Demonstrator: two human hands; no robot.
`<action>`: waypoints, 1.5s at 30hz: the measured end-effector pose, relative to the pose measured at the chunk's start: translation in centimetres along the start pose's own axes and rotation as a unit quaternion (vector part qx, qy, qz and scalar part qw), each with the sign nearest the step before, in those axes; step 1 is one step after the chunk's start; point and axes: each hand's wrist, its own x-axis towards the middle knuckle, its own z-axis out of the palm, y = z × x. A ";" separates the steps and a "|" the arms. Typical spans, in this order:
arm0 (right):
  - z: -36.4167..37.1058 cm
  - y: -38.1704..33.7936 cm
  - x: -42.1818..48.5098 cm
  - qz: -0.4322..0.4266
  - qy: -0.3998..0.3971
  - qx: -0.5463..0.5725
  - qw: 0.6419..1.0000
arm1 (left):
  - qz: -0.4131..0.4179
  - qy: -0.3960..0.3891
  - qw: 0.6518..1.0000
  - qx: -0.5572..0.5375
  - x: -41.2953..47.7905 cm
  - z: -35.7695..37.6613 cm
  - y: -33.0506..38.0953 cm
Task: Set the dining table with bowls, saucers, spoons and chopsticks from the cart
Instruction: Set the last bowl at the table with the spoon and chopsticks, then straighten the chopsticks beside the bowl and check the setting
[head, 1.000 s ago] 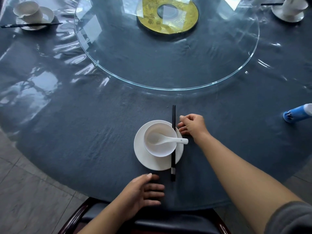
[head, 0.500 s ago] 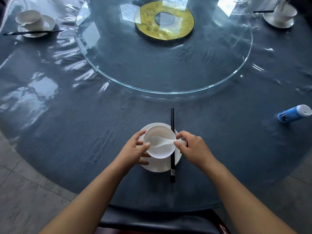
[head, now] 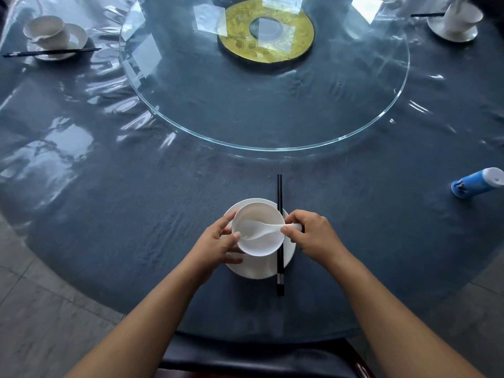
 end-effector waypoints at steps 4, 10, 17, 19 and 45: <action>0.0 -0.1 0.1 0.018 -0.010 0.009 1.000 | -0.001 0.001 1.000 0.017 0.2 0.0 0.1; -0.2 0.2 -0.5 0.041 0.003 0.068 0.997 | -0.023 0.022 1.000 0.000 0.0 -0.4 0.0; -4.4 -2.1 -1.9 -0.006 0.079 -0.091 0.993 | -0.017 0.050 0.990 0.130 -2.3 -2.4 2.6; -5.0 -4.3 -2.0 -0.039 0.089 -0.112 0.989 | 0.004 0.065 0.985 0.157 -3.7 -3.6 3.9; 43.5 -52.7 0.2 -0.365 -0.162 -0.292 0.869 | -0.030 0.389 0.842 0.374 -30.9 -56.9 -2.8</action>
